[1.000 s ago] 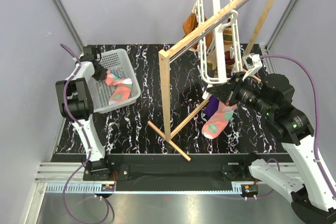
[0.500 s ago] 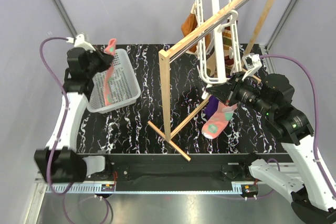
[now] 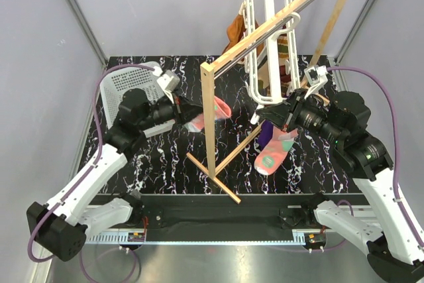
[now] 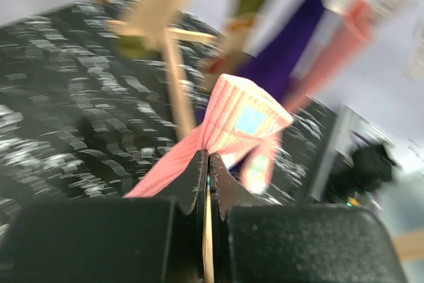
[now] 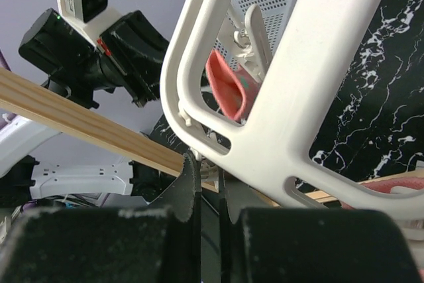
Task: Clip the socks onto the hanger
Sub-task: Pick up the sock from the bin, then clamp the sock onto the hanger.
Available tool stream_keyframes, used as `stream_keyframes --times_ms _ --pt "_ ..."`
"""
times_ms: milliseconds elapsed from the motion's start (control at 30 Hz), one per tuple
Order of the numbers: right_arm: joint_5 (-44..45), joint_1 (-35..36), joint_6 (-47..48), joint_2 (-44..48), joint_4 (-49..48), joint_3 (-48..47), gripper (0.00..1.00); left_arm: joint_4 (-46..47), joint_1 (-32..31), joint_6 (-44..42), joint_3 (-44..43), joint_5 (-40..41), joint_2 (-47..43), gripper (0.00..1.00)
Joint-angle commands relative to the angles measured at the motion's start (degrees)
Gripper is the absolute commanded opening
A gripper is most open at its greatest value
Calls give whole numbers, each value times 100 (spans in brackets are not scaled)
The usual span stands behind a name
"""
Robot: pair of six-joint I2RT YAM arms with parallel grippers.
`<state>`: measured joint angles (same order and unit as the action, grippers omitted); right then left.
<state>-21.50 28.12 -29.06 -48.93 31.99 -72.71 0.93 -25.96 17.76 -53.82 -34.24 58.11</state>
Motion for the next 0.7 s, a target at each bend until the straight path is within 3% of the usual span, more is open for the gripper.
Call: stream_keyframes --times_ms 0,267,667 --pt "-285 9 -153 -56 -368 -7 0 847 -505 51 47 -470 -107 0" --pt "-311 9 -153 -161 -474 81 0 681 -1429 -9 -339 -109 192 0" --pt "-100 9 93 -170 -255 116 0 645 -1693 -36 -419 -21 271 0"
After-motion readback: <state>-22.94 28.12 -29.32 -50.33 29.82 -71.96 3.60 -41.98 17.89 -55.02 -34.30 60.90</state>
